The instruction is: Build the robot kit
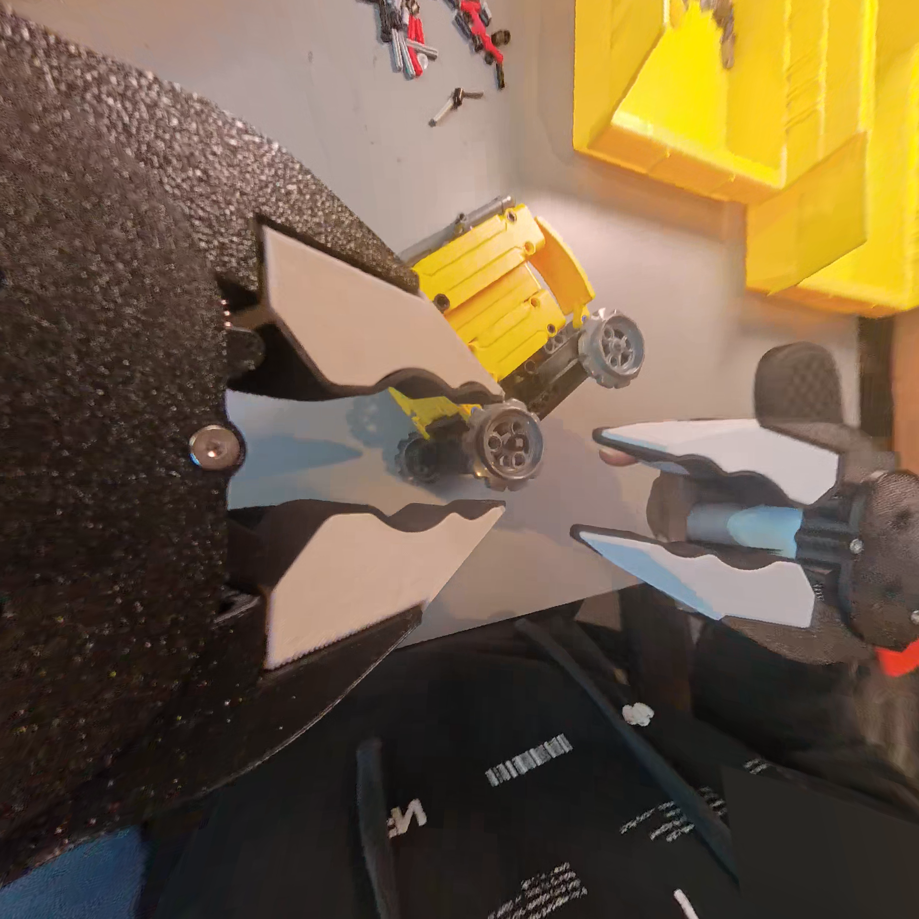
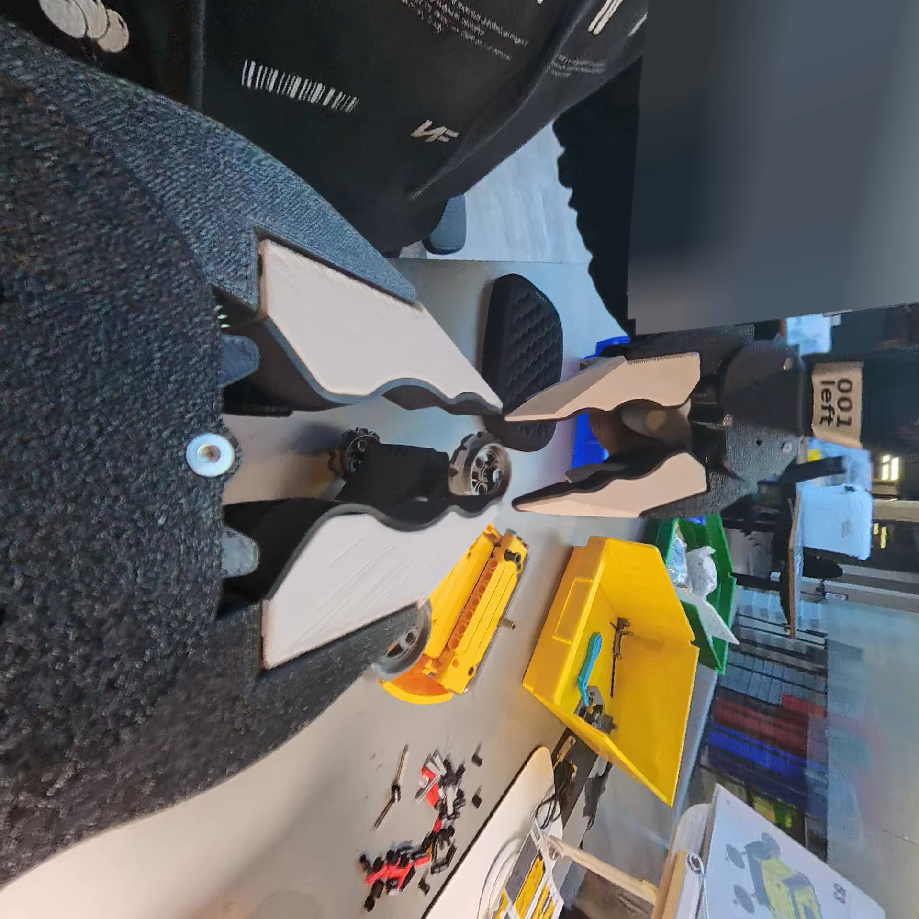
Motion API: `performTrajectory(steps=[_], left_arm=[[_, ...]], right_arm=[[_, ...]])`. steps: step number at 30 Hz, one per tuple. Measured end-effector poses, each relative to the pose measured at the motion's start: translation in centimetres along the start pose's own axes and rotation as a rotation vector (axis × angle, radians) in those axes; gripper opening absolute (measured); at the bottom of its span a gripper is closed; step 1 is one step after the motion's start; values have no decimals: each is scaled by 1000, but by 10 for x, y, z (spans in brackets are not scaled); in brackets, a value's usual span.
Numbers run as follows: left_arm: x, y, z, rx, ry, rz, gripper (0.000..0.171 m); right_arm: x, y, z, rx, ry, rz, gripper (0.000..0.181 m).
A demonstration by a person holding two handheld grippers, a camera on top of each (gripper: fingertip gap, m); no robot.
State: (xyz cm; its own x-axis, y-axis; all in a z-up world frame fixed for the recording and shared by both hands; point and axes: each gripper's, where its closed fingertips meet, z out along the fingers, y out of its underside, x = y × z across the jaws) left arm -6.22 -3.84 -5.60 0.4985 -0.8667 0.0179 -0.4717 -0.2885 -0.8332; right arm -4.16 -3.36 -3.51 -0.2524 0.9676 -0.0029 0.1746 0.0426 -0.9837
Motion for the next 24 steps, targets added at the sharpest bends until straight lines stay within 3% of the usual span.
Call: performTrajectory(steps=[5, 10, 24], left_arm=[[-2, 0, 1, 259, -77, -47, 43], [-1, -4, 9, 397, -98, -90, 45], [5, 1, 21, 402, -71, -44, 39]], right_arm=[[4, 8, 8, -101, 5, -6, 20], [4, 13, 17, -181, 6, -4, 16], [1, 20, 24, -345, -39, -45, 7]])
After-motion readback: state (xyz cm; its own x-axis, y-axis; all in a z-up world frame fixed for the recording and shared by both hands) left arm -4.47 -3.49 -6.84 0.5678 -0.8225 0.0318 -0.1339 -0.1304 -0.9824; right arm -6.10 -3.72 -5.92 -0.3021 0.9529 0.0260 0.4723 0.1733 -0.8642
